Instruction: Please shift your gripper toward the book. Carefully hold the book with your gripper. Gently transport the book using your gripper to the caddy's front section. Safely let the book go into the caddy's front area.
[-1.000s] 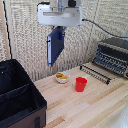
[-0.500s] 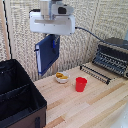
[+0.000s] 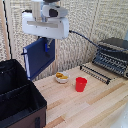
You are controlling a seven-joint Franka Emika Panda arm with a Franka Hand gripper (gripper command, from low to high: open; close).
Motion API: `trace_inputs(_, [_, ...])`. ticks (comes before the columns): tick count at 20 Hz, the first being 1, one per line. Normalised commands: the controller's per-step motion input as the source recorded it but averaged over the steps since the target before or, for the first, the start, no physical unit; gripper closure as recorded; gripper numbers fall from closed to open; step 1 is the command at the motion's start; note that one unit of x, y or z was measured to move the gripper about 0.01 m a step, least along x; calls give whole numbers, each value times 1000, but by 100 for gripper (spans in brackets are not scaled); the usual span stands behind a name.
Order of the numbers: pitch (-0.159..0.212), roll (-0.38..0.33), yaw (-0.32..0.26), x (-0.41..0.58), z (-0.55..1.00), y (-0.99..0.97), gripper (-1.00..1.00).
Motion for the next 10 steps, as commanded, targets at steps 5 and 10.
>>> trace_inputs(5, [8,51,-143,-27,347,530,100])
trace_inputs(10, [59,3,-90,-126,129,655,100])
